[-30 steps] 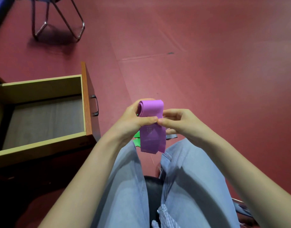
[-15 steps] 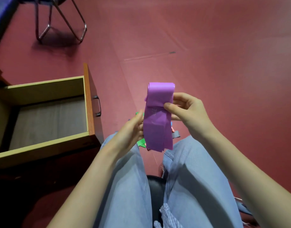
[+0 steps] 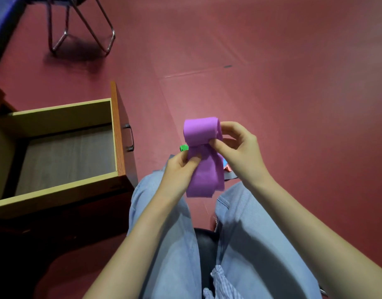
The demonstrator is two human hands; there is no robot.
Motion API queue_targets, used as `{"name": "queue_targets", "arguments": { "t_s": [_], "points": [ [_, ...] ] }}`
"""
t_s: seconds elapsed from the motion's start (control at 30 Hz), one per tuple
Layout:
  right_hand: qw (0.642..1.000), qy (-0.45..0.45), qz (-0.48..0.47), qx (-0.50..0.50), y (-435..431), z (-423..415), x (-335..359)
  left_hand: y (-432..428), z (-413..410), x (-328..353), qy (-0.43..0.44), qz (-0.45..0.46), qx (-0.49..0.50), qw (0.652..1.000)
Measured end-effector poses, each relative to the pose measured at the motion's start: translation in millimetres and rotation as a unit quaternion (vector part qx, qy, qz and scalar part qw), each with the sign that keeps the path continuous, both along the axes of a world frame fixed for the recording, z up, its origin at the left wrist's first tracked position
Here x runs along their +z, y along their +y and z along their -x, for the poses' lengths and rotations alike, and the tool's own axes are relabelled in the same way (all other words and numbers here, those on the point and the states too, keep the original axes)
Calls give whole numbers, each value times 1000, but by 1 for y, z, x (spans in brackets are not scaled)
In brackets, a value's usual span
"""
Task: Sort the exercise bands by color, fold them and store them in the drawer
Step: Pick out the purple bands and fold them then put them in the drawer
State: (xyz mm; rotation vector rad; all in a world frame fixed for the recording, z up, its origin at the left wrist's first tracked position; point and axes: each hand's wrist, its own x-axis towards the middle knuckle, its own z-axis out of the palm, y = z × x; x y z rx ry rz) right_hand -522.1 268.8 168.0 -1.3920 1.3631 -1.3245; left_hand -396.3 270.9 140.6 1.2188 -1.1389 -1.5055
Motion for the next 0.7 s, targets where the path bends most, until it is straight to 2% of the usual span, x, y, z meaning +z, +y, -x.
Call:
{"name": "queue_targets", "arguments": {
  "t_s": [0.1,0.2,0.3,0.43,0.6,0.7],
  "points": [
    [999,17,11,29,5,4,-7,-3,-4,3,3,-49,-17,999],
    [997,31,33,56,10,4,-13,-2,-4,10,103,-118,-42,987],
    [997,30,32,61,11,6,-16,0,-5,11,214,-184,-41,958],
    [994,38,13,103,13,8,-16,2,-11,8,264,-261,-36,928],
    [991,-8,-33,127,18,4,-12,12,-14,14,272,-219,-67,935],
    [985,-117,-93,93,21,0,-12,12,-18,14,201,-149,-79,965]
  ]
}}
